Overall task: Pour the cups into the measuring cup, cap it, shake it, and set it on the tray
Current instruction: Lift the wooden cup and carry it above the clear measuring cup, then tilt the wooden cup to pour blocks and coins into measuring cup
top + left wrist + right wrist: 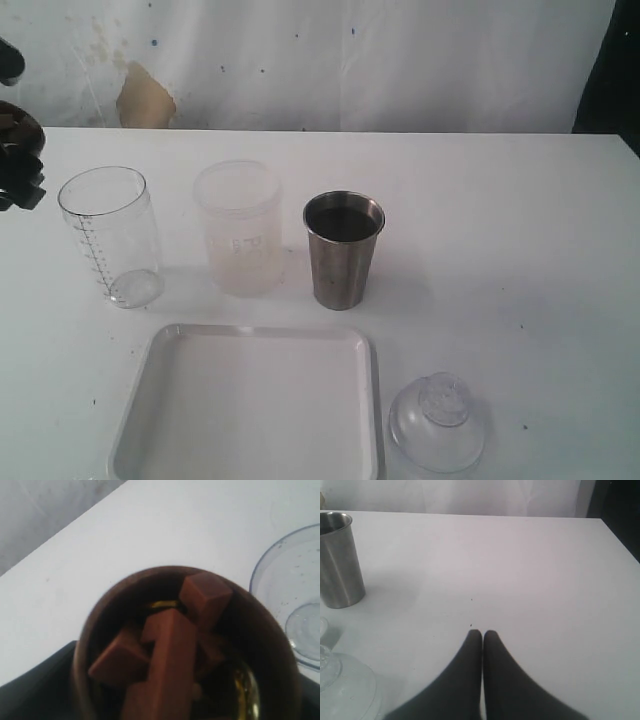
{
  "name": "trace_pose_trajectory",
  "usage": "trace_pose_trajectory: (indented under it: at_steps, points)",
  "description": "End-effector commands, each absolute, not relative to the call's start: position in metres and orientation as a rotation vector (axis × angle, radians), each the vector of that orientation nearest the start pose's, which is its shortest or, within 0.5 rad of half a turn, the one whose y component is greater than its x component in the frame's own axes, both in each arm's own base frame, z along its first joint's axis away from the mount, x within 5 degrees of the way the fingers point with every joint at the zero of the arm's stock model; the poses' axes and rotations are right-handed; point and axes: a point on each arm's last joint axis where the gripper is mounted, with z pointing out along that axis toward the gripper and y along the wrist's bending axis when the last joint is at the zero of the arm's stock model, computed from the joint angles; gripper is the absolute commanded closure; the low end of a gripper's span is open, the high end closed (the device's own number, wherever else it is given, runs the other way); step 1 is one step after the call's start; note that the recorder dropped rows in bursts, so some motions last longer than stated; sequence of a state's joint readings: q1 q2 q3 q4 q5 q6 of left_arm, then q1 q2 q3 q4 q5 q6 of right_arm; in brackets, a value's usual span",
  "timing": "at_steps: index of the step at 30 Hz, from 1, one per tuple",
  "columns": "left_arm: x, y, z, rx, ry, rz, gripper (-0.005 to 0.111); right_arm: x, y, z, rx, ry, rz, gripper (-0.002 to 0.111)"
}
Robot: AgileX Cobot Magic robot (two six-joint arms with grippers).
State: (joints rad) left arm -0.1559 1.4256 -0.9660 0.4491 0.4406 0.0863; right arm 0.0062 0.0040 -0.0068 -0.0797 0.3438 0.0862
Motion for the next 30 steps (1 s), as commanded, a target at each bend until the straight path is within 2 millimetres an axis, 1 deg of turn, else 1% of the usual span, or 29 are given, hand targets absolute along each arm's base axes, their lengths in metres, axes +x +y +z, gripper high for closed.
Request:
trace_pose_trajectory:
  at_steps: [1, 3, 10, 15, 18, 23, 26, 30]
  points:
    - [0.309, -0.039, 0.282, 0.803, 2.205, 0.498, 0.107, 0.053, -0.002, 0.182, 0.026, 1.826, -0.02, 0.108]
    - [0.311, -0.041, 0.286, 0.843, 2.174, 0.533, 0.107, 0.053, -0.002, 0.182, 0.026, 1.826, -0.02, 0.108]
    - [0.315, -0.045, 0.292, 1.057, 2.026, 0.742, 0.107, 0.053, -0.002, 0.182, 0.026, 1.826, -0.02, 0.108]
    - [0.315, -0.057, 0.295, 1.181, 1.922, 0.824, 0.107, 0.053, -0.002, 0.182, 0.026, 1.826, -0.02, 0.108]
    - [0.315, -0.061, 0.298, 1.244, 1.862, 0.881, 0.107, 0.053, -0.002, 0.182, 0.026, 1.826, -0.02, 0.108]
    - [0.317, -0.058, 0.302, 1.323, 1.786, 1.019, 0.107, 0.053, -0.002, 0.182, 0.026, 1.826, -0.02, 0.108]
    - [0.318, -0.058, 0.304, 1.355, 1.746, 1.06, 0.107, 0.053, -0.002, 0.182, 0.026, 1.826, -0.02, 0.108]
    - [0.319, -0.064, 0.305, 1.421, 1.667, 1.114, 0.107, 0.053, -0.002, 0.182, 0.026, 1.826, -0.02, 0.108]
